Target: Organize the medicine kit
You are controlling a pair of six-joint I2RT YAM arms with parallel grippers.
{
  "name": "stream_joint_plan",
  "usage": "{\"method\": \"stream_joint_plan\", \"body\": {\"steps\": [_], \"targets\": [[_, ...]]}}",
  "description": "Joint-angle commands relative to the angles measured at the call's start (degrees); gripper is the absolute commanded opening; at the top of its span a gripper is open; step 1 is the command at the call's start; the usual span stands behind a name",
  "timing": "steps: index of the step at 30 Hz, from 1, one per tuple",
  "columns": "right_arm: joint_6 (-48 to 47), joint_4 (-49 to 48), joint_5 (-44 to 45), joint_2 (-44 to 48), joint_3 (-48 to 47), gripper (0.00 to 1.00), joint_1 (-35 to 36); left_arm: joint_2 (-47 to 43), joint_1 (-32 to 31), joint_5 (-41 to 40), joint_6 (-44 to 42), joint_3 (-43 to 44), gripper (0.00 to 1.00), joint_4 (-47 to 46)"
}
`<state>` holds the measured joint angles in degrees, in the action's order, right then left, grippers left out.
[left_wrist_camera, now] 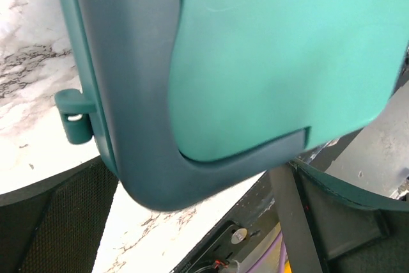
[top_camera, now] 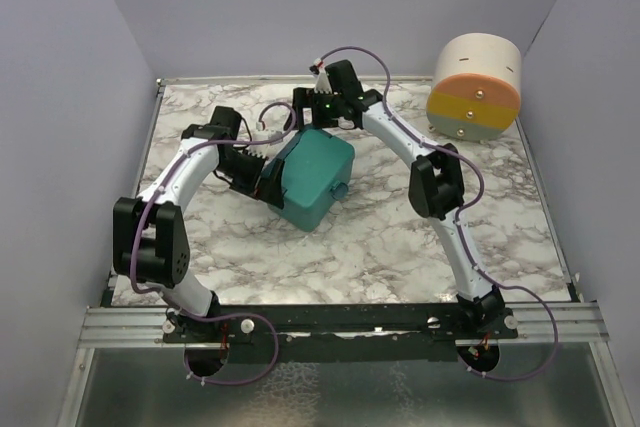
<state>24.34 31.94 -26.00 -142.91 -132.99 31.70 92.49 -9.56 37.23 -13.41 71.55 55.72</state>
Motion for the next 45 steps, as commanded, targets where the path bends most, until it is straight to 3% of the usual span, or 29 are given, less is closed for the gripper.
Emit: {"method": "stream_joint_plan", "body": {"steps": [1,7,12,18,26,33,45], "targets": [[0.45,-0.32,5.03,2.22,3.49,1.0,0.73,-6.0,-0.19,-1.99,-1.86,3.96,0.99,1.04],[1.32,-1.17,11.45,14.45,9.45,1.0,-5.38,-11.66,-0.11,-2.91,-8.09,10.01,0.99,6.45],[1.42,1.09,14.89,24.04,17.02,1.0,-10.93,-11.66,-0.11,-5.07,-8.12,11.43,0.99,4.83],[2.9,3.03,17.58,37.51,32.8,1.0,-13.42,-3.12,-0.11,-4.76,-2.79,15.35,0.99,-1.78],[11.78,1.26,15.93,53.41,55.92,0.97,-13.51,12.96,-0.11,-5.04,3.04,30.38,0.99,-6.5],[19.58,-5.17,7.54,58.99,69.3,0.77,-12.65,22.25,-0.39,-1.26,6.88,40.18,0.99,-6.5],[22.09,-9.61,2.82,57.93,70.94,0.66,-5.78,23.13,-3.08,0.65,6.06,39.13,0.99,-5.1]]}}
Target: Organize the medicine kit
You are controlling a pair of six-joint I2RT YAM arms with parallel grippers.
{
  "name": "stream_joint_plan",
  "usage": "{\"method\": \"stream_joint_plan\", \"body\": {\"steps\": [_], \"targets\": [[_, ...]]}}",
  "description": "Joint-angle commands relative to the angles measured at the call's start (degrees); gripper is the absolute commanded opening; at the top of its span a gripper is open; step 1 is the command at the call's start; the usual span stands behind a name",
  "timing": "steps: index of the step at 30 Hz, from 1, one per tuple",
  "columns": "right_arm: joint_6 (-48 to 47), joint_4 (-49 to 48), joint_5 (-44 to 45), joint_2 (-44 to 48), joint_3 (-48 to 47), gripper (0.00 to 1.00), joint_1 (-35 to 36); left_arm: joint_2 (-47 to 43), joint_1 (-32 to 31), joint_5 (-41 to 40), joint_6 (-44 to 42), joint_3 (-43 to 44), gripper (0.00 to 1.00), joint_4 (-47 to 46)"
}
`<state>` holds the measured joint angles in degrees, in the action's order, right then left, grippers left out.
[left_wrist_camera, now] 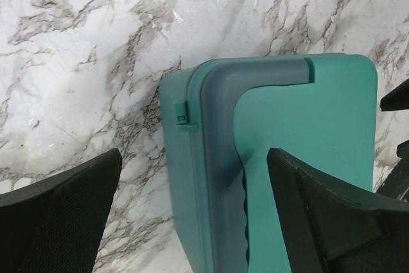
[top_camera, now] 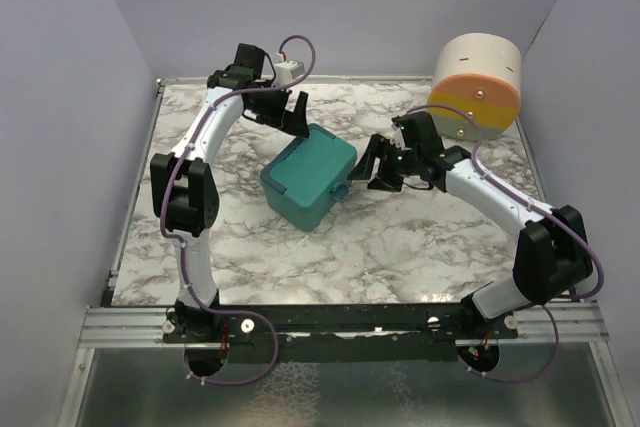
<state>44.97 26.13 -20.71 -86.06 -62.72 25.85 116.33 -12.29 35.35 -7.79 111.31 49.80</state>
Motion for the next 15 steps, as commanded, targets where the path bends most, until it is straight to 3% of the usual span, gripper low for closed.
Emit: {"method": "stream_joint_plan", "body": {"steps": [1,8,15], "targets": [[1.49,-4.05,-2.94,1.03,1.05,0.65,0.08,-0.98,-0.36,2.65,0.35,-1.07,0.99,0.82],[1.78,-7.12,-7.52,-0.49,4.2,0.52,0.38,-2.0,-0.79,4.21,-0.7,-2.68,0.99,2.51],[3.54,-12.99,-9.75,-2.01,7.11,0.51,1.81,-3.49,-1.33,4.11,-1.3,-5.99,0.99,3.01]]}}
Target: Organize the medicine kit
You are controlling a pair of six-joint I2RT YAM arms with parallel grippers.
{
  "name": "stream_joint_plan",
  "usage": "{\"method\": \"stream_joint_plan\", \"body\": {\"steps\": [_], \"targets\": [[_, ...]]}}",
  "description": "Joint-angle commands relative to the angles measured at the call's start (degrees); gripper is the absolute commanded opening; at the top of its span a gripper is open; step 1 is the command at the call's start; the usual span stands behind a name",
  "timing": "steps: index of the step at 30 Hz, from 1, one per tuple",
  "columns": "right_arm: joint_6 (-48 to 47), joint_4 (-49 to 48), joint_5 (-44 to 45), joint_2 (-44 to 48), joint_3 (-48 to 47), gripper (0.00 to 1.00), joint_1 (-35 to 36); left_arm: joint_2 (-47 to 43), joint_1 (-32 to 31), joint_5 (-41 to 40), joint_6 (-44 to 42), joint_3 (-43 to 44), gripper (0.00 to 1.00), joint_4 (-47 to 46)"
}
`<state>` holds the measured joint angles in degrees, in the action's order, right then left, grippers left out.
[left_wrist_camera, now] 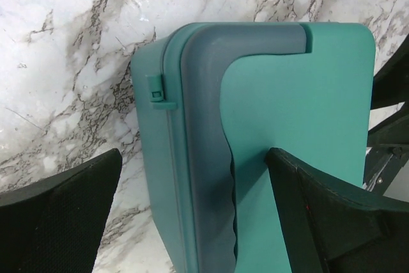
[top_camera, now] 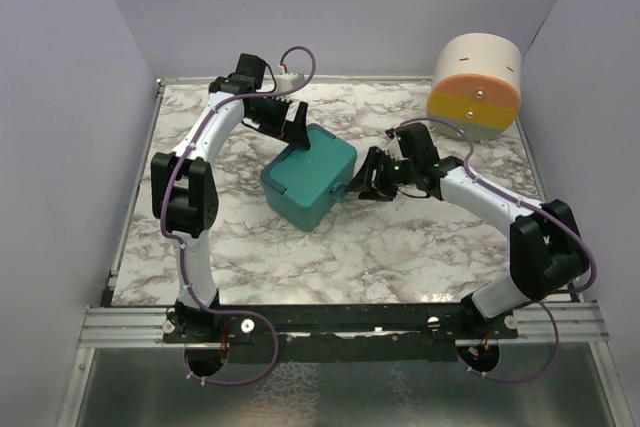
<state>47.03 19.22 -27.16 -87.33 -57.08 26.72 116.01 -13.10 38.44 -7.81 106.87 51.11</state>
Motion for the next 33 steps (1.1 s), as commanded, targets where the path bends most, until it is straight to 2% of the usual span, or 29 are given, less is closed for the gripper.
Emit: {"method": "stream_joint_plan", "body": {"steps": [1,5,8,33], "targets": [[1.79,-7.19,-3.57,-0.9,1.94,0.51,0.99,-3.3,-0.52,1.03,-1.38,-1.79,0.99,1.71],[3.24,-11.26,-4.39,-1.64,3.79,0.5,1.38,-3.34,-0.61,1.34,-1.6,-2.36,0.99,1.8],[3.97,-13.79,-4.88,-1.83,4.78,0.44,1.4,-3.25,-0.65,1.79,-1.54,-2.39,0.99,1.9],[12.71,-36.07,-9.3,1.18,18.31,0.4,-0.83,-2.58,-0.65,2.06,-2.37,-2.71,0.99,2.95]]}}
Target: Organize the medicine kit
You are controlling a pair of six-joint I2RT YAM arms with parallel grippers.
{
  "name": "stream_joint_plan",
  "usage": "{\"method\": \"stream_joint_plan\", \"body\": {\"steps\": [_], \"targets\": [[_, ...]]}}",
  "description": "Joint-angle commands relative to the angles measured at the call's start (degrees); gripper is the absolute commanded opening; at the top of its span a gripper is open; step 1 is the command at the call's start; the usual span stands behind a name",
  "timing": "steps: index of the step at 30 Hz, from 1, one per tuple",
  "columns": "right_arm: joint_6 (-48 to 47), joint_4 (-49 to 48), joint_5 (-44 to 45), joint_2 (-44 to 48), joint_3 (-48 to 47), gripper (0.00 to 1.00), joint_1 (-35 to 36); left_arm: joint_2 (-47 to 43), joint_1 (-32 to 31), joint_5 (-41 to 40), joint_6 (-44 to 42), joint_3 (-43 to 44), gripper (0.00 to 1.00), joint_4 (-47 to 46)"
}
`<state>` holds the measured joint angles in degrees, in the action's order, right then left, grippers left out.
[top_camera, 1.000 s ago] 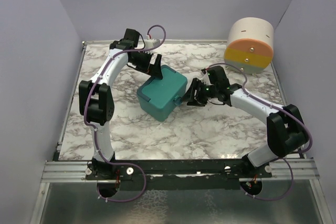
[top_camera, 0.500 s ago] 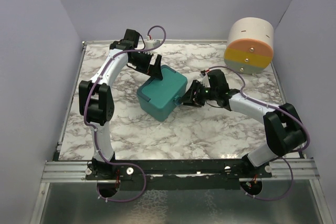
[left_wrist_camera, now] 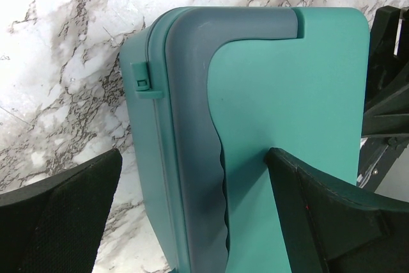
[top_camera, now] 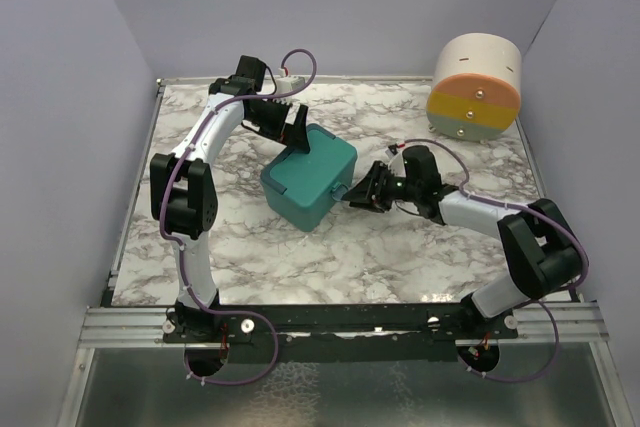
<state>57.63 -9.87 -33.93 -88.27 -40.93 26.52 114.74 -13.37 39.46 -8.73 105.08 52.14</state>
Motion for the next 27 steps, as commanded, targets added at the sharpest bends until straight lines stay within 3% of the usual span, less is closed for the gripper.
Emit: {"method": "stream_joint_plan", "body": {"steps": [1,13,27], "targets": [[2.51,-8.23,-2.58,2.28,2.78,0.4,-0.72,-1.35,-0.35,1.05,-1.46,-1.0,0.99,2.01],[7.07,-22.86,-4.68,1.94,8.54,0.37,-1.82,-1.02,-0.37,1.66,-1.83,-0.91,0.99,2.43],[8.71,-29.06,-6.71,-3.74,8.21,0.38,-1.91,-1.01,-0.44,1.93,-2.27,-0.62,0.99,3.4]]}}
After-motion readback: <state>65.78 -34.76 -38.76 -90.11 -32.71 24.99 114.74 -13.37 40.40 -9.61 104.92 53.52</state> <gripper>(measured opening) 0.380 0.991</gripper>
